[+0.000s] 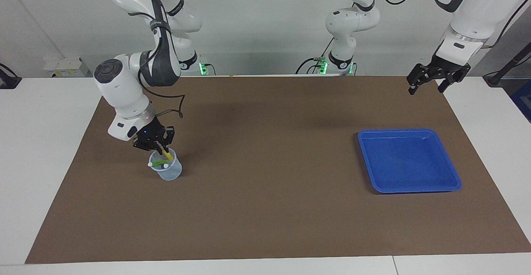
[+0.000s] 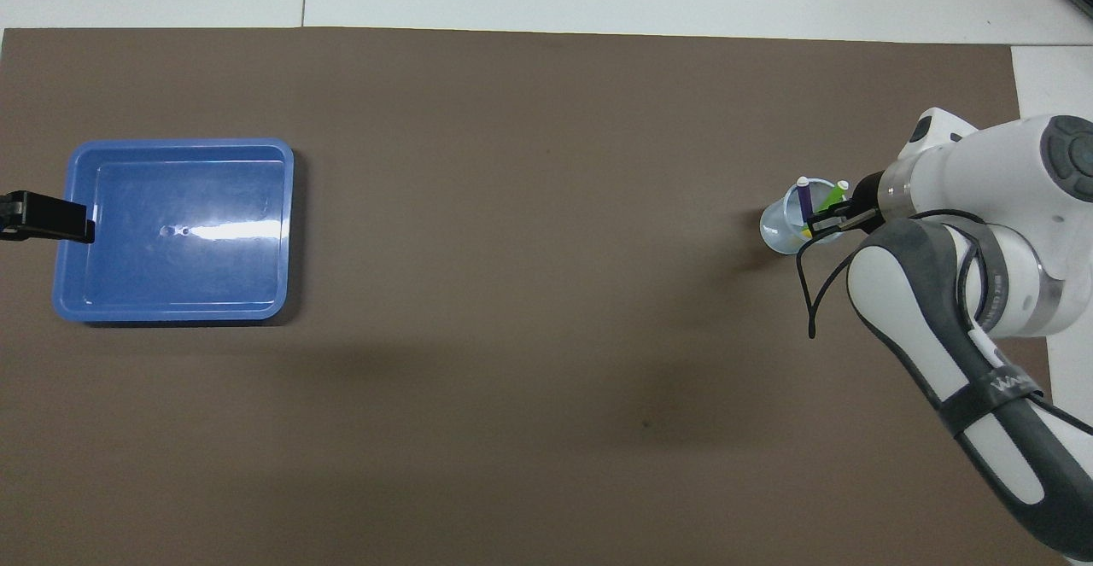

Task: Right arm passes pens to left for tray arrangement
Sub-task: 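Grasp a yellow pen in the cup with the right gripper, then lift the yellow pen out of the cup with the right gripper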

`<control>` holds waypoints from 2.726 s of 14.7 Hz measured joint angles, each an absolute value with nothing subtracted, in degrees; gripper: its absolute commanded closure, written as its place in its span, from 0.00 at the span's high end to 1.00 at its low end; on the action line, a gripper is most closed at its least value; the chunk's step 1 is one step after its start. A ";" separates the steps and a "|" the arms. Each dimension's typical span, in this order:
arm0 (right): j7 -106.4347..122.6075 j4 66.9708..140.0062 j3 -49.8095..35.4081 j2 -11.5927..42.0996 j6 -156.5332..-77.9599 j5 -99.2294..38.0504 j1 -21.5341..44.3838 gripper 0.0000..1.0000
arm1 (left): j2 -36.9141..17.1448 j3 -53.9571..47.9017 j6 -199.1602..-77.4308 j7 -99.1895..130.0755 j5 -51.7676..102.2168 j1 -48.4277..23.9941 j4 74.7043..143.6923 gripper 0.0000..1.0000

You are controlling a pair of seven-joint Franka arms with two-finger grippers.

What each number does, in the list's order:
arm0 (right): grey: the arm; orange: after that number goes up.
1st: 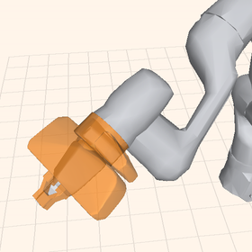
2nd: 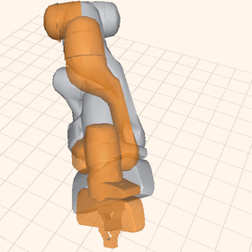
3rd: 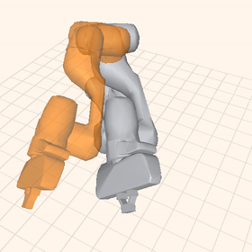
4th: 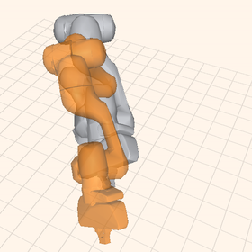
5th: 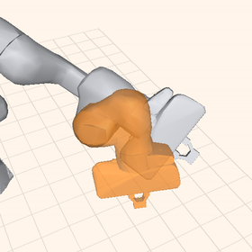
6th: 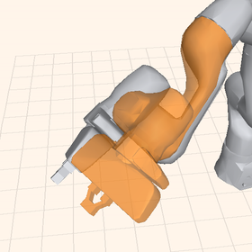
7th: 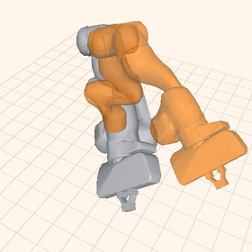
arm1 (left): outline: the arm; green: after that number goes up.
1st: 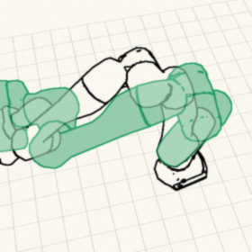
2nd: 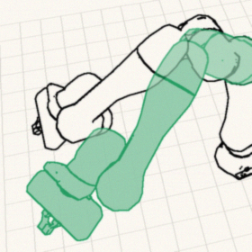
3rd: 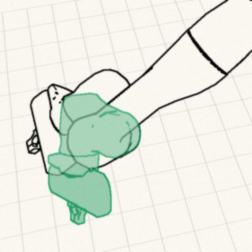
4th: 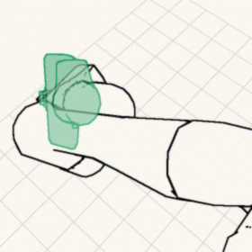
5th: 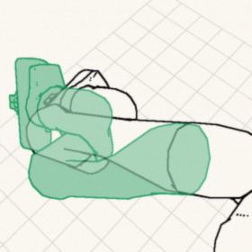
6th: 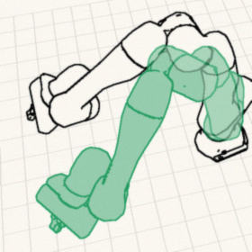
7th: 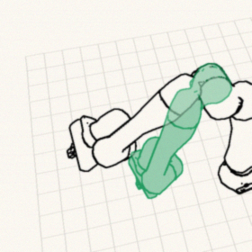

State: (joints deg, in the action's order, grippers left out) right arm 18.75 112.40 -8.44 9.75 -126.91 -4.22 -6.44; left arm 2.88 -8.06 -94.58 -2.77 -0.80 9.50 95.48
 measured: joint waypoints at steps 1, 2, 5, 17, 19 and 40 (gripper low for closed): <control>18.75 112.40 -8.44 9.75 -126.91 -4.22 -6.44 0.00 | 2.88 -8.06 -94.58 -2.77 -0.80 9.50 95.48 1.00; 18.76 112.40 -8.44 9.75 -126.89 -4.22 -6.44 0.00 | 2.88 -8.06 -94.58 -2.77 -0.80 9.50 95.48 1.00; 18.87 111.99 -8.45 9.75 -125.86 -4.22 -6.43 0.00 | 2.88 -8.06 -94.58 -2.77 -0.80 9.50 95.48 1.00; 27.38 97.73 -8.97 8.99 -112.15 -4.15 -6.21 0.00 | 2.88 -8.04 -94.29 -2.76 -0.80 9.50 95.50 1.00; 27.72 94.74 -9.64 8.72 -108.42 -4.15 -6.18 0.00 | 2.88 -8.04 -94.17 -2.76 -0.80 9.50 95.50 1.00; -17.79 88.90 -20.37 8.28 -108.57 -17.89 0.89 0.00 | 6.66 -7.95 -87.99 52.20 26.97 9.54 102.05 1.00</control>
